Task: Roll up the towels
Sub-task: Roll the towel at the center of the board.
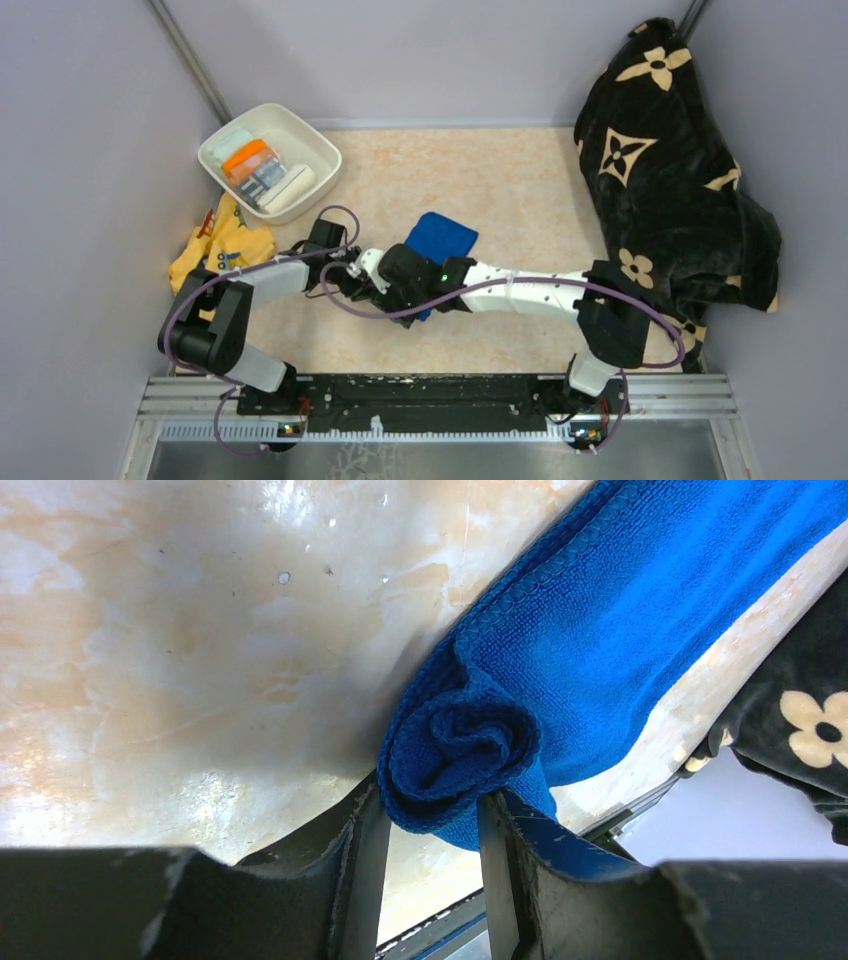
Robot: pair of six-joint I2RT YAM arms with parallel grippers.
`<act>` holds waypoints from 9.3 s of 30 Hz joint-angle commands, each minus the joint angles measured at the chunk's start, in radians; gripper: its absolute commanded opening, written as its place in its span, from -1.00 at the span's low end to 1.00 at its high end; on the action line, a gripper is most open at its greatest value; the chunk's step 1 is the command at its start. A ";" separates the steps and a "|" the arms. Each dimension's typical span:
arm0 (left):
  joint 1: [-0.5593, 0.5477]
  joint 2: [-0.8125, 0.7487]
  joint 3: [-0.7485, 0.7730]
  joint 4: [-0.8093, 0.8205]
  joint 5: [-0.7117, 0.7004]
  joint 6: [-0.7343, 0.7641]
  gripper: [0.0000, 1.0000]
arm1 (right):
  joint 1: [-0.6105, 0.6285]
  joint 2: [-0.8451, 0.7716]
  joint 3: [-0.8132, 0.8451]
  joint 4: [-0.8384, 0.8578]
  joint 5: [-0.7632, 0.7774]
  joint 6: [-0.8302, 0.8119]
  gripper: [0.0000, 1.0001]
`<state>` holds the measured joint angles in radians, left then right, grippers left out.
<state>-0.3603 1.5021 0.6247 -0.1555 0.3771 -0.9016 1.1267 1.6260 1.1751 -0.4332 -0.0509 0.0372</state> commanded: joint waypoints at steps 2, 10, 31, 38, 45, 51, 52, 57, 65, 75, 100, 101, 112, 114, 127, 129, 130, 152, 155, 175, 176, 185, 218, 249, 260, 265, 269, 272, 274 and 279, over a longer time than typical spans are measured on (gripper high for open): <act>-0.005 0.009 -0.043 -0.088 -0.109 0.020 -0.13 | 0.051 0.068 -0.023 0.068 0.196 -0.049 -0.15; -0.004 0.020 -0.034 -0.094 -0.107 0.031 -0.13 | 0.053 0.161 -0.029 0.066 0.281 -0.055 -0.14; -0.004 0.060 -0.007 -0.114 -0.126 0.061 -0.13 | 0.053 0.139 -0.046 0.047 0.448 -0.129 -0.13; -0.004 0.070 0.002 -0.118 -0.129 0.066 -0.13 | 0.053 0.124 -0.056 0.065 0.445 -0.168 -0.13; -0.005 0.073 0.004 -0.121 -0.128 0.070 -0.13 | 0.053 0.195 -0.082 0.065 0.395 -0.168 -0.15; -0.005 0.076 0.001 -0.122 -0.126 0.075 -0.11 | 0.053 0.251 -0.102 0.057 0.325 -0.162 -0.17; -0.004 0.077 0.001 -0.122 -0.127 0.077 -0.11 | 0.053 0.270 -0.100 0.048 0.328 -0.160 -0.15; -0.004 0.071 0.003 -0.129 -0.143 0.088 -0.08 | 0.053 0.366 -0.086 0.003 0.366 -0.148 -0.12; 0.018 -0.015 -0.010 -0.153 -0.136 0.092 0.04 | 0.022 0.346 0.027 -0.110 0.023 -0.099 -1.00; 0.039 -0.254 0.034 -0.345 -0.207 0.124 0.41 | -0.158 0.321 0.104 -0.045 -0.633 0.068 -1.00; 0.038 -0.327 -0.100 -0.188 -0.085 0.038 0.29 | -0.367 0.577 0.222 -0.087 -0.920 0.180 -0.96; 0.038 -0.316 -0.105 -0.185 -0.095 0.038 0.23 | -0.367 0.571 0.228 -0.093 -0.911 0.173 -0.93; 0.041 -0.256 -0.195 -0.160 -0.193 -0.009 0.00 | -0.318 0.271 0.191 -0.119 -0.440 0.072 -0.26; 0.042 -0.253 -0.200 -0.159 -0.196 -0.017 -0.01 | -0.277 0.202 0.157 -0.109 -0.303 0.042 -0.23; 0.044 -0.227 -0.180 -0.171 -0.178 -0.025 -0.03 | 0.109 0.039 -0.031 0.094 0.194 -0.128 -0.15; 0.044 -0.228 -0.178 -0.175 -0.178 -0.025 -0.02 | 0.125 0.070 -0.032 0.097 0.226 -0.130 -0.15; 0.044 -0.229 -0.179 -0.176 -0.177 -0.025 -0.02 | 0.131 0.084 -0.034 0.101 0.257 -0.130 -0.15; 0.049 -0.168 -0.116 -0.200 -0.229 0.070 0.00 | 0.113 0.307 -0.089 0.108 0.361 -0.185 -0.17; 0.062 -0.135 -0.084 -0.203 -0.243 0.099 0.00 | 0.097 0.296 -0.093 0.063 0.319 -0.170 -0.48; 0.080 -0.420 0.018 -0.386 -0.223 0.145 0.48 | -0.312 0.404 0.077 0.053 -0.784 0.239 -1.00; 0.079 -0.425 0.007 -0.376 -0.199 0.137 0.48 | -0.327 0.426 0.078 0.054 -0.805 0.252 -1.00; 0.077 -0.349 -0.035 -0.190 -0.048 0.081 0.48 | -0.410 0.525 0.050 0.116 -0.917 0.328 -1.00; 0.052 0.064 0.095 -0.146 -0.096 0.181 0.03 | 0.038 -0.027 -0.058 0.113 0.275 -0.083 0.02; 0.098 -0.176 0.128 -0.196 -0.007 0.151 0.54 | -0.268 0.204 -0.174 0.242 -0.556 0.157 -1.00; 0.067 -0.211 0.070 -0.116 0.057 0.088 0.58 | -0.477 0.387 -0.234 0.532 -0.977 0.439 -1.00; 0.038 -0.108 0.100 -0.049 0.058 0.076 0.56 | -0.532 0.462 -0.276 0.662 -1.029 0.552 -1.00; 0.010 -0.027 0.129 -0.015 0.048 0.075 0.52 | -0.549 0.481 -0.281 0.636 -1.016 0.537 -1.00; -0.004 0.032 0.140 0.009 0.044 0.074 0.43 | -0.550 0.473 -0.283 0.618 -0.993 0.528 -1.00; -0.015 0.063 0.146 0.014 0.023 0.076 0.33 | -0.550 0.446 -0.289 0.608 -0.961 0.522 -1.00; -0.021 0.123 0.146 -0.008 -0.022 0.096 0.05 | -0.542 0.256 -0.298 0.530 -0.802 0.453 -0.61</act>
<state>-0.3756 1.5875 0.7536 -0.1703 0.4080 -0.8219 0.5781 2.0094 0.9161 0.2504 -1.0721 0.5934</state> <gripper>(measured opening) 0.556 0.125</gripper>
